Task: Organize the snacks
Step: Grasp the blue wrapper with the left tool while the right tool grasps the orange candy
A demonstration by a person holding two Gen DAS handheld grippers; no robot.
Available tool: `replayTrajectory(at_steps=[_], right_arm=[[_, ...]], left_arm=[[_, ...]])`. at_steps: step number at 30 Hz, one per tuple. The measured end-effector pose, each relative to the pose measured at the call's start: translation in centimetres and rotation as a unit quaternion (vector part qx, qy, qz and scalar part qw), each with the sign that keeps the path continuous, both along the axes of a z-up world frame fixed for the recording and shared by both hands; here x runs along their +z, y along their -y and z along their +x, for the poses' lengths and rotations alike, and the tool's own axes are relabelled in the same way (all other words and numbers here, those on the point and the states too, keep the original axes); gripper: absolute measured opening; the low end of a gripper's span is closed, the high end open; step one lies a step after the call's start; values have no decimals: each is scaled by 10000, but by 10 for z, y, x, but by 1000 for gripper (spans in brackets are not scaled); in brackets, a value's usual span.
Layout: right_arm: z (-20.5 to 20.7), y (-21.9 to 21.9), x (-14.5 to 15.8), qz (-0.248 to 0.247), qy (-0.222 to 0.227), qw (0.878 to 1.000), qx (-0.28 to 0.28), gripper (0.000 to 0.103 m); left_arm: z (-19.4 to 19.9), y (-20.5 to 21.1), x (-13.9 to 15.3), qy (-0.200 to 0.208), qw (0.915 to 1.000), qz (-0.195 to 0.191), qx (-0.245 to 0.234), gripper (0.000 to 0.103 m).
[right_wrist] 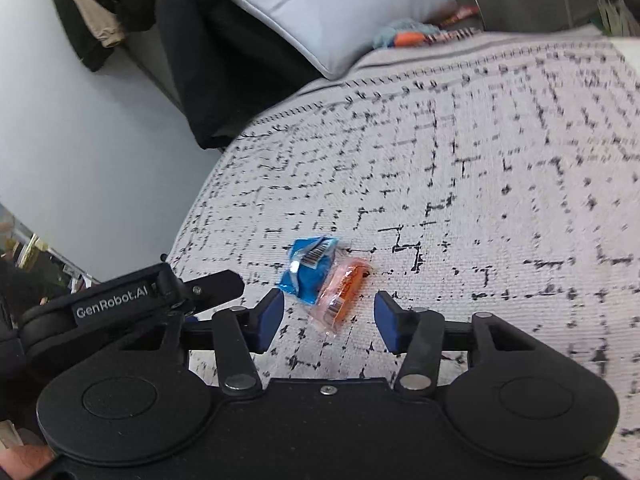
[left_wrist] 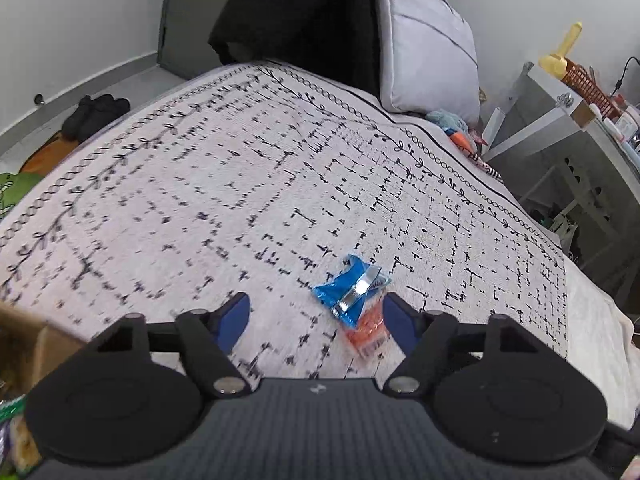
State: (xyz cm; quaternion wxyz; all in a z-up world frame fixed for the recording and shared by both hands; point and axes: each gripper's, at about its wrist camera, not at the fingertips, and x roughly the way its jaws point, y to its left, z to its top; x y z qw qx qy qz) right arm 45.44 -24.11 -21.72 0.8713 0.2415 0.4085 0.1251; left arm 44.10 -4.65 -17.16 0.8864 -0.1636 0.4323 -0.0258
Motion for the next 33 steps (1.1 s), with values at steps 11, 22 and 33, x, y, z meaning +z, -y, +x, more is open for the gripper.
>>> replayTrajectory(at_steps=[11,22,33], right_arm=[[30,-6,-36,242,-241,9992,-188,44],[37,-18,-42,-89,-270,9995,-122,21],[25,-23,-30,-198,-360,9991,-106,18]], left_arm=[[52,24,-32,-293,9985,18,-463,44],[58,30,-42,-376,9974,-8,-613,28],[31,15,-8,-263,9989,30,-381,26]])
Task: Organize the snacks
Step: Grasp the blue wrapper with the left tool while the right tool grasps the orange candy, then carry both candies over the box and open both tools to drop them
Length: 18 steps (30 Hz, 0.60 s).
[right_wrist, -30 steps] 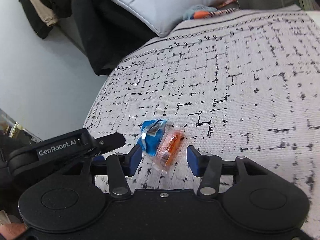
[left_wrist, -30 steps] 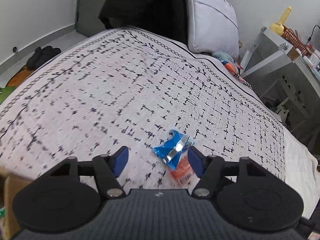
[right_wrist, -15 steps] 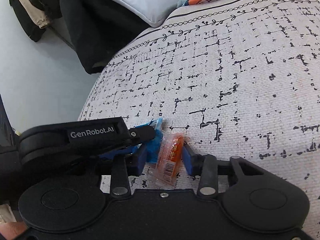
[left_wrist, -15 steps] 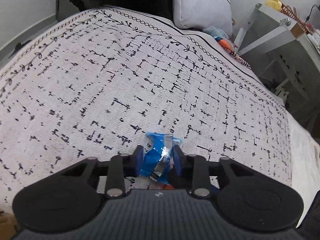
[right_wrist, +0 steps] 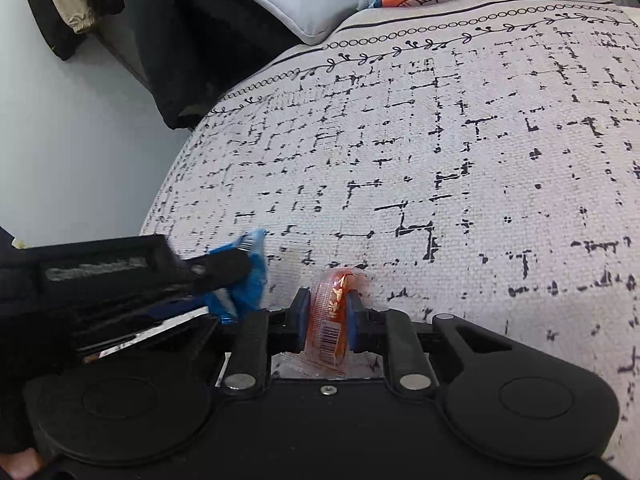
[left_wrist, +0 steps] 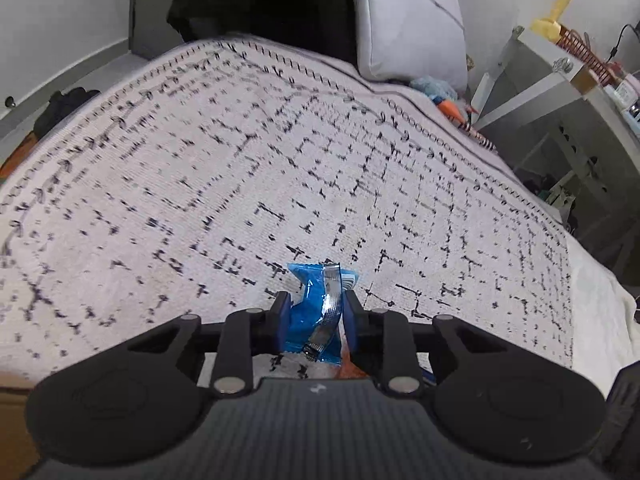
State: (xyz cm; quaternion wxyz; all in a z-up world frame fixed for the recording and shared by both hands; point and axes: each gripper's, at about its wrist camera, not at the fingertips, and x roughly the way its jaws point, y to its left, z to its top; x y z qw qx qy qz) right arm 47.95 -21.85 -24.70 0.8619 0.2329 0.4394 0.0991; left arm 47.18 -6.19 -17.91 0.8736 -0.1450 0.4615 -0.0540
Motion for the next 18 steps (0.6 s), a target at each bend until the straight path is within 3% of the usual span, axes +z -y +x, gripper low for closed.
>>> replayTrajectory(at_steps=[18], right_arm=[[-82,-32,102,-484,1034,9933,174,18]], left_arm=[[-105,-61,102,707,9967,-123,384,26]])
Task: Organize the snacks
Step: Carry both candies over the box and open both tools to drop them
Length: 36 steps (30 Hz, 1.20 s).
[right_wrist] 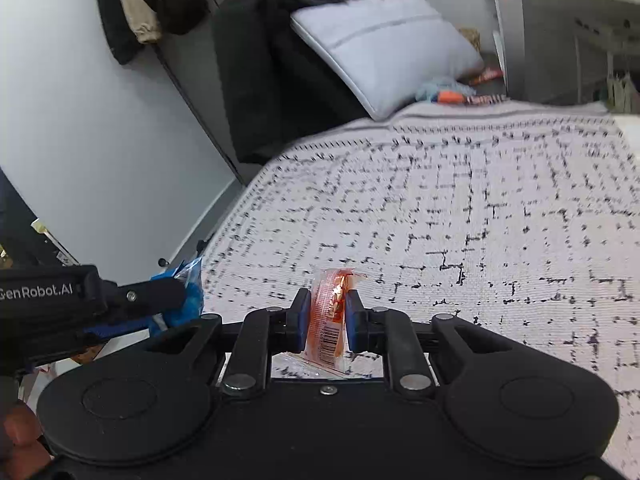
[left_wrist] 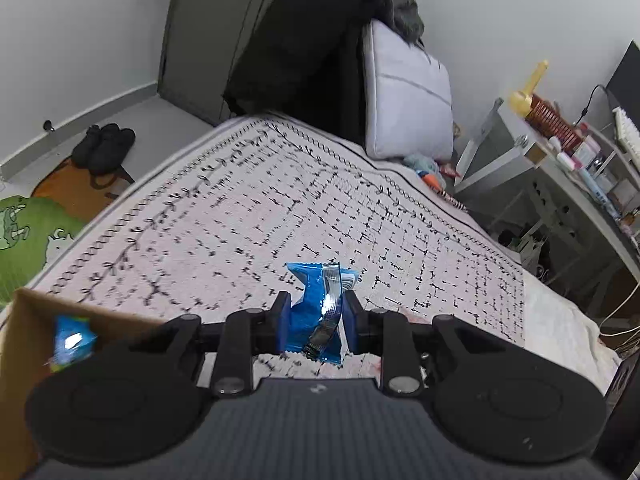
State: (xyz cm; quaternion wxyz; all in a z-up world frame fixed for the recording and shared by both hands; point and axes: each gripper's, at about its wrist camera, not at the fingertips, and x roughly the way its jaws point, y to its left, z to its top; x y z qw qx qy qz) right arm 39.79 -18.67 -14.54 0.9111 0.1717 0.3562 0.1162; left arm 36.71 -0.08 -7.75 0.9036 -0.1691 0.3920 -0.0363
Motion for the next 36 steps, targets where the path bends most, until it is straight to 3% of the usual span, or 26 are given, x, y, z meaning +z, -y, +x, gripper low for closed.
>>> replayTrajectory(at_steps=[14,19,36], right_arm=[[-80,-28,70,-380,617,9971,235,18],[-107,-40,87,-267,788,9961,288,18],[-171,-101,103,-243,962,9919,791,18]], left_arm=[[-95,-44,49,505,9983,-197,212,26],[-123,-58,59,599,9977,-182,266,26],[-193,-118,54,654,9951,-286,682,26]])
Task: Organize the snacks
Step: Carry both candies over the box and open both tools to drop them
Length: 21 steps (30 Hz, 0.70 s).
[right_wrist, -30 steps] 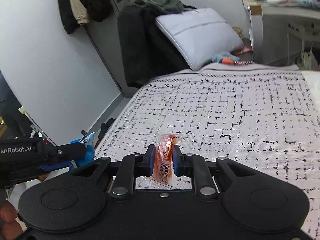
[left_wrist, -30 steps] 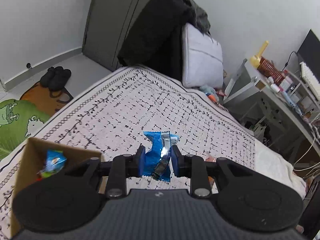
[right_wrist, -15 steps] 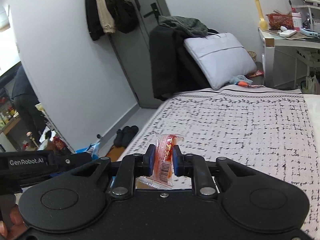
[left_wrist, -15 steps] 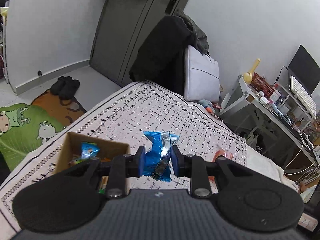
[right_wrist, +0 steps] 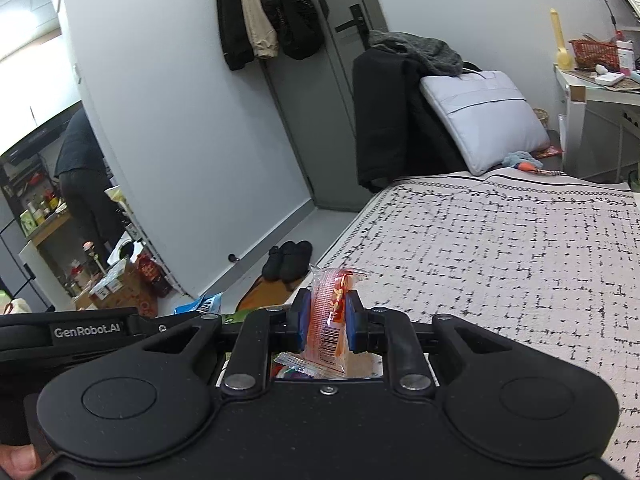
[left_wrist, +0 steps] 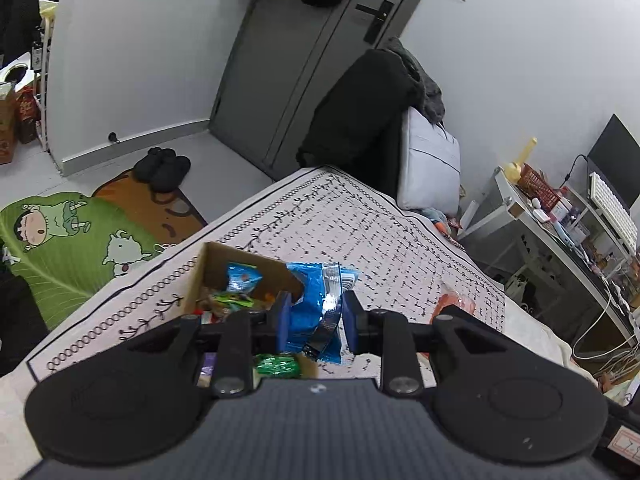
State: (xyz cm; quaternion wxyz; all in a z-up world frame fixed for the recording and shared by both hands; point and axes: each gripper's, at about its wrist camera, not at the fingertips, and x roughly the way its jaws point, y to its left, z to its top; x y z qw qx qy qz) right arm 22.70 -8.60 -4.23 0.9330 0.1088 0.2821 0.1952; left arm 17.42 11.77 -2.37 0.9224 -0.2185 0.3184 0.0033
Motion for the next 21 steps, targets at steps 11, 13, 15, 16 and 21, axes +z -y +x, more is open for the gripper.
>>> replayTrajectory(at_steps=[11,13,15,16,21], right_arm=[[-5,-47,-2,-191,-75,9996,217,18],[-2,-54,-6,-119,-179,9995,224,18],[5,-59,-12,-66,-331,9992,211,18],[9,-59,-16,-36,-450,9989,162,18],[24,-55,-40,213,-1102,9937,-29,19]], left_arm=[[-14,-50,-11,-98,9997,-185,94,26],[-12,-56,-15,-144,9997,-195,88,26],[-6,-57,-21,-174,9996,-221,19,26],[-2,-56,-25,-207,9995,-220,-19,26],[20,-48,-51,-545,9982,-247,-99,27]])
